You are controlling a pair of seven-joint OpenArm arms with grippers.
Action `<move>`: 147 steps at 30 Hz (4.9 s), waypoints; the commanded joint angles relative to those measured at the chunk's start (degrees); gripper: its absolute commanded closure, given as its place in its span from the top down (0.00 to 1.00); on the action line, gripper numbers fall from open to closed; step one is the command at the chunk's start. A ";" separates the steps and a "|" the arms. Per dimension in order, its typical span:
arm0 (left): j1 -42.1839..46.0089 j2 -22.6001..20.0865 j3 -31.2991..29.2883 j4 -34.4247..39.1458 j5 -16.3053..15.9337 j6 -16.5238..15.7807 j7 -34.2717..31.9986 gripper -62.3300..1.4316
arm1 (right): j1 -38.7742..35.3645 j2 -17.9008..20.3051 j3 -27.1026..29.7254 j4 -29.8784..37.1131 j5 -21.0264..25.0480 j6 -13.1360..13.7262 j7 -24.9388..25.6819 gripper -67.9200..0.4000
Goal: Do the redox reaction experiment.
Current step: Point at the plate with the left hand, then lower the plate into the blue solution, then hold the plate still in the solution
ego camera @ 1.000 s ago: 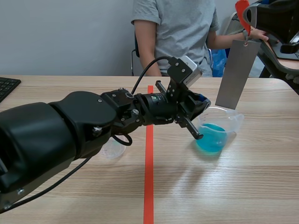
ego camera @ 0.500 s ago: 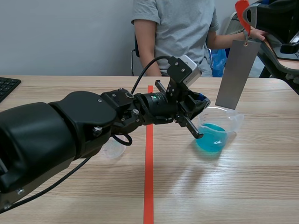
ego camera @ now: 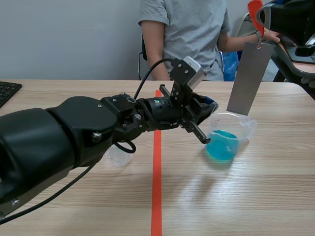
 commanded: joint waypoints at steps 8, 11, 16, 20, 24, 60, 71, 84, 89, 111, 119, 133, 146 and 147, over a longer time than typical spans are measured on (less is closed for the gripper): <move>11.28 -17.05 -8.24 21.49 -1.11 -0.07 -0.44 0.11 | 0.96 0.92 1.05 0.09 0.79 0.31 0.79 0.03; 18.12 -24.33 -13.64 29.03 -4.24 0.59 -0.37 0.11 | 0.96 0.92 1.05 0.09 0.79 0.31 0.79 0.03; 32.20 -34.82 -24.13 39.19 -8.96 2.47 -0.39 0.11 | 0.94 0.92 1.05 0.09 0.79 0.31 0.81 0.03; 45.64 -39.89 -32.74 44.04 -11.02 5.31 -0.42 0.11 | 0.94 0.92 1.05 0.09 0.79 0.31 0.83 0.03; 58.88 -40.81 -41.53 45.48 -11.15 6.73 -0.46 0.11 | 0.94 0.87 1.05 0.09 0.81 0.31 0.92 0.03; 89.29 -26.69 -55.60 45.40 -10.91 8.02 -0.35 0.11 | 1.16 -3.21 -4.33 -9.77 -6.84 0.31 10.40 0.03; 89.29 -26.69 -55.60 45.40 -10.91 8.02 -0.26 0.11 | 3.10 -7.06 -7.80 -17.22 -13.62 0.31 14.58 0.03; 89.29 -26.69 -55.60 45.40 -10.91 8.02 -0.20 0.11 | 5.29 -8.94 -10.64 -23.69 -18.80 0.31 17.18 0.03; 89.31 -26.69 -55.60 45.40 -10.91 8.02 -0.20 0.11 | 5.29 -8.92 -10.64 -23.69 -18.84 0.31 17.38 0.03; 89.31 -26.69 -55.60 45.40 -10.91 8.02 -0.20 0.11 | 5.27 -8.92 -10.64 -23.69 -19.87 0.31 17.35 0.03; 89.31 -26.69 -55.60 45.40 -10.91 8.02 -0.20 0.11 | 5.27 -8.81 -10.64 -23.67 -19.87 0.31 17.35 0.03; 89.31 -26.69 -55.60 45.40 -10.91 8.02 -0.20 0.11 | 4.85 -8.28 -8.55 -20.22 -19.82 0.31 16.68 0.03; 89.31 -26.69 -55.58 45.40 -10.91 8.00 -0.17 0.11 | 0.96 -5.55 -4.87 -10.40 -17.86 0.31 16.48 0.03; 89.31 -26.69 -55.58 45.40 -10.91 8.00 -0.20 0.11 | 0.72 -5.55 -4.39 -9.75 -17.86 0.31 16.39 0.03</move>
